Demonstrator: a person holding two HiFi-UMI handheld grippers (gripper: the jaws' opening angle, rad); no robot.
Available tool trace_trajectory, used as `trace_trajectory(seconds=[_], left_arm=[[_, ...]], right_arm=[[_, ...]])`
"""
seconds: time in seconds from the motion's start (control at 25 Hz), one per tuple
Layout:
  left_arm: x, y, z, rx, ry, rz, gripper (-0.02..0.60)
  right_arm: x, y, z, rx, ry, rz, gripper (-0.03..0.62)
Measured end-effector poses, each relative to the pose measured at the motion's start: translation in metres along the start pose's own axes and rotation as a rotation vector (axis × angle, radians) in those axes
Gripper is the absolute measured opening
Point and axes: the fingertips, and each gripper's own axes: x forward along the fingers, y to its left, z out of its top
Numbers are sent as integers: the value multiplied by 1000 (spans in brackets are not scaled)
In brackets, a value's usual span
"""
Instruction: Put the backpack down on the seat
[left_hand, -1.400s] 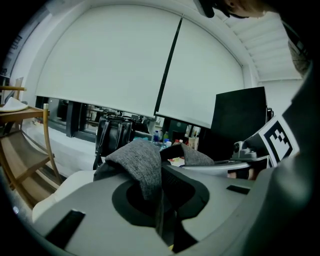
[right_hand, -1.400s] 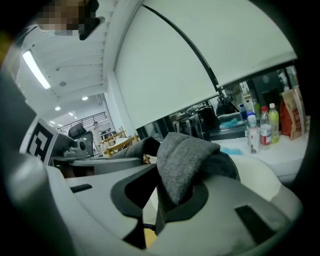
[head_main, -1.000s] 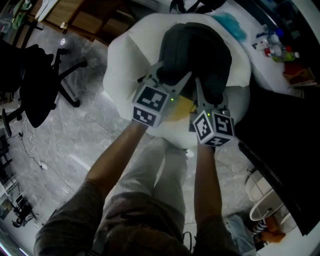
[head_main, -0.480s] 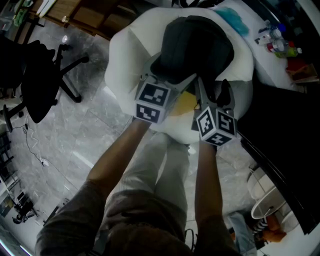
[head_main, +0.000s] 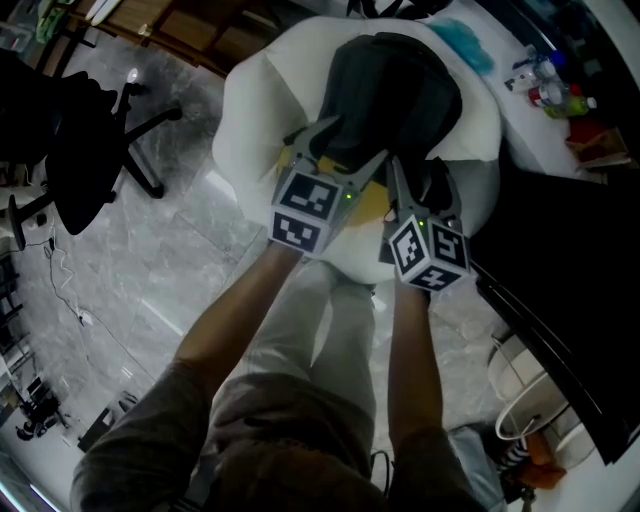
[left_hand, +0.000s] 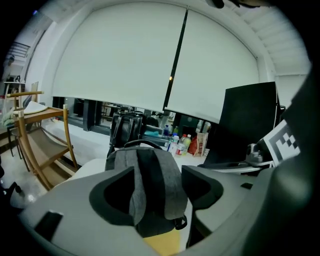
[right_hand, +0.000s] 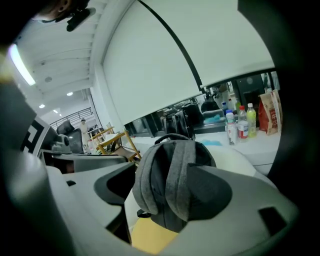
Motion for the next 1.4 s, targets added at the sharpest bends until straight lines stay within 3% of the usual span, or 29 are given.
trace_trajectory(seconds=[0.12, 0.16, 0.28, 0.32, 0.36, 0.68, 0.84, 1.0, 1.4], left_arm=[[-10, -17, 5, -3, -4, -31, 142], [-13, -23, 7, -7, -4, -36, 120], [-23, -32, 12, -33, 12, -26, 28], [-26, -34, 13, -42, 22, -17, 0], [-30, -37, 15, -49, 34, -7, 0], [-71, -55, 48, -117, 89, 58, 0], [-103, -68, 78, -110, 100, 76, 0], [-134, -85, 103, -124, 100, 62, 0], [-186, -121, 129, -68, 99, 0, 0]], right_arm=[[-10, 9, 4, 7, 0, 37, 247], [-14, 11, 5, 7, 2, 45, 235], [-26, 20, 10, 3, 16, 62, 110], [-31, 23, 13, 1, 18, 65, 40], [-36, 26, 17, -2, 19, 68, 2], [-75, 50, 57, 27, 48, 93, 0], [-100, 64, 80, 48, 71, 118, 0], [-131, 88, 93, 28, 104, 165, 0], [-184, 123, 123, 53, 107, 274, 0]])
